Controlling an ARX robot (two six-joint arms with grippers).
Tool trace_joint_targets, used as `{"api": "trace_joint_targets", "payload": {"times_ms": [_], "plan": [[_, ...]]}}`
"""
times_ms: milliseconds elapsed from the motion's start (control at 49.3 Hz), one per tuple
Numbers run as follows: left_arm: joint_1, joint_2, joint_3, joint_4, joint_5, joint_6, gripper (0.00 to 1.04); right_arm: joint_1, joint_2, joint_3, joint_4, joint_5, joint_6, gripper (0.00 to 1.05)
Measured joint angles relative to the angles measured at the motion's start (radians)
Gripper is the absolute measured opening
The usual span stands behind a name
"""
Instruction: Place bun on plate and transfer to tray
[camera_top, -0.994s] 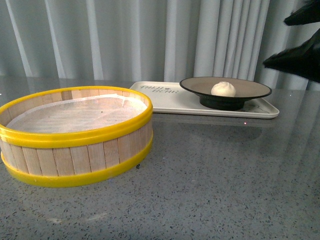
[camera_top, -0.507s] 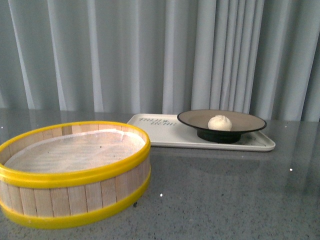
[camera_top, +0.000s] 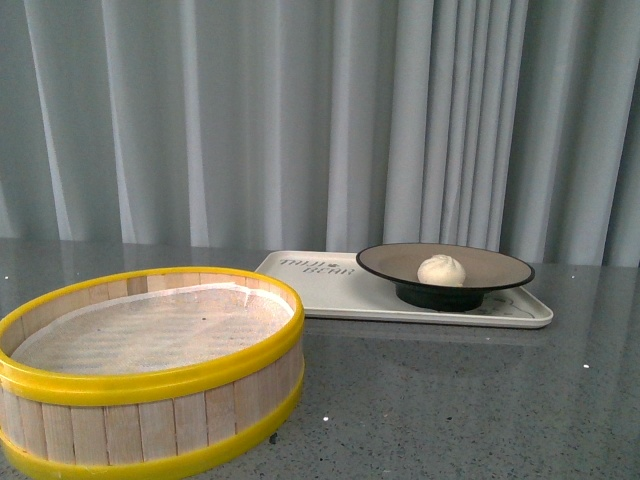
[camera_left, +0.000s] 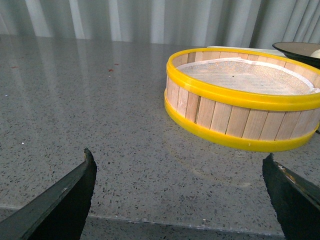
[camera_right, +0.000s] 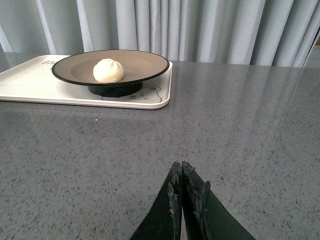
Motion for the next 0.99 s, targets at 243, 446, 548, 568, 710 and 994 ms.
{"api": "trace_joint_targets", "payload": {"times_ms": [243,446,548,568,710,994], "plan": [[0.000,0.000,0.000,0.000,0.000,0.000,0.98,0.000,-0.141,-0.099,-0.040,0.001,0.002,0.02],[0.000,0.000,0.000,0.000,0.000,0.000,0.98,0.000,-0.266,-0.154,-0.113,0.001,0.002,0.02],[0.000,0.000,0.000,0.000,0.000,0.000,0.98,0.000,-0.334,-0.173,-0.159,0.001,0.002,0.02],[0.000,0.000,0.000,0.000,0.000,0.000,0.98,0.000,-0.351,-0.178,-0.171,0.001,0.002,0.02],[0.000,0.000,0.000,0.000,0.000,0.000,0.98,0.000,-0.413,-0.227,-0.183,0.001,0.002,0.02],[0.000,0.000,0.000,0.000,0.000,0.000,0.98,0.000,-0.594,-0.227,-0.352,0.001,0.002,0.02]]}}
